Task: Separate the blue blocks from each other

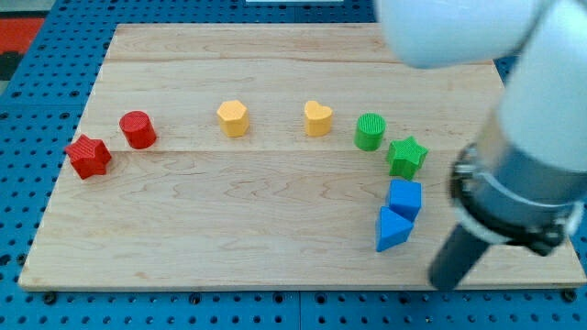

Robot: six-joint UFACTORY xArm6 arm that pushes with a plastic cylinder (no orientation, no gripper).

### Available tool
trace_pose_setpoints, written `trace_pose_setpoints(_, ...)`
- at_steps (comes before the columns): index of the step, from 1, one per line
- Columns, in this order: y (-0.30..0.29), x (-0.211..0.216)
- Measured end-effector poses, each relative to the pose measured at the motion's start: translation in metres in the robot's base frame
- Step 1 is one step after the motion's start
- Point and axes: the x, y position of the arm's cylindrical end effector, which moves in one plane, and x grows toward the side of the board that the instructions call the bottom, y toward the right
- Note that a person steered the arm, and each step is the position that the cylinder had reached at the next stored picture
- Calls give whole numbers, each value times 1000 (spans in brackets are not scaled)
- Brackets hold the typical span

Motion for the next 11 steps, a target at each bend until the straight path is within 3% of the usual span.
trace_pose_setpoints(1,-61,0)
trace_pose_setpoints(2,-85,-27)
trace_pose_setpoints(4,-76,-88)
trace_pose_setpoints(7,2,-104)
trace_pose_setpoints(9,-23,-67)
trace_pose_setpoints(10,-24,-87)
trace_pose_setpoints(11,-78,-125)
